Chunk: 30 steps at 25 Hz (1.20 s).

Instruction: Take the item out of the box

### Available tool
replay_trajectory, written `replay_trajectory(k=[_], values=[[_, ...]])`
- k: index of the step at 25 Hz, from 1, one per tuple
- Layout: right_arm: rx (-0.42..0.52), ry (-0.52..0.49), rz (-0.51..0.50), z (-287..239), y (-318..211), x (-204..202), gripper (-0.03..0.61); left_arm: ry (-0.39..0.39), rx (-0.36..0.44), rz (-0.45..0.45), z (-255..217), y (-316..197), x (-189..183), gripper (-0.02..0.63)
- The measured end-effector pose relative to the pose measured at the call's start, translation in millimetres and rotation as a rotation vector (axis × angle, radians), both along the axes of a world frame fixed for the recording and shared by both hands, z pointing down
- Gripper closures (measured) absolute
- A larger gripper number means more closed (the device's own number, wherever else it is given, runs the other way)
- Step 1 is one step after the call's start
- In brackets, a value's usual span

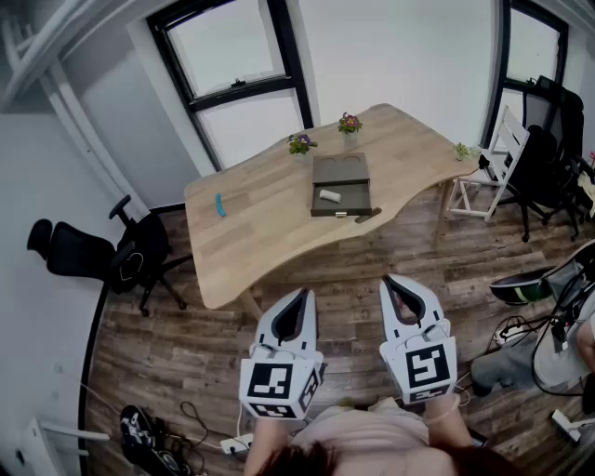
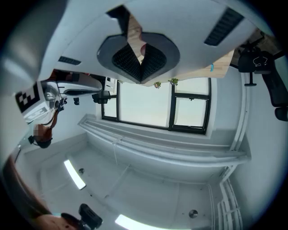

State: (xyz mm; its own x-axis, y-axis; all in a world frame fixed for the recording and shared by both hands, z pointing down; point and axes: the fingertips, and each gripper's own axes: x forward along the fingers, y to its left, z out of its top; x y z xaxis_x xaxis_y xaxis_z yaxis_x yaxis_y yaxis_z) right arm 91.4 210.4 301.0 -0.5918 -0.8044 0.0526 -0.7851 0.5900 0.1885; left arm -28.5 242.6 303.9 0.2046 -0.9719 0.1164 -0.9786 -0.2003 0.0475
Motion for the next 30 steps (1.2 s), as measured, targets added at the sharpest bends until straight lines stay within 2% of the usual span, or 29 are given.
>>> replay_trajectory(k=[8, 16, 30], values=[[-0.002, -0.027, 0.024, -0.4, -0.8, -24.8, 0.589, -0.024, 0.003, 0.060, 3.4, -0.4, -19.9, 0.614], [-0.007, -0.022, 0.042, 9.8, -12.0, -30.5, 0.589, 0.002, -0.001, 0.101, 9.5, -10.4, -25.7, 0.614], [-0.008, -0.050, 0.070, 16.3, -76.3, -30.7, 0.589, 0.019, 0.002, 0.139, 14.5, -73.0, -27.6, 0.614]])
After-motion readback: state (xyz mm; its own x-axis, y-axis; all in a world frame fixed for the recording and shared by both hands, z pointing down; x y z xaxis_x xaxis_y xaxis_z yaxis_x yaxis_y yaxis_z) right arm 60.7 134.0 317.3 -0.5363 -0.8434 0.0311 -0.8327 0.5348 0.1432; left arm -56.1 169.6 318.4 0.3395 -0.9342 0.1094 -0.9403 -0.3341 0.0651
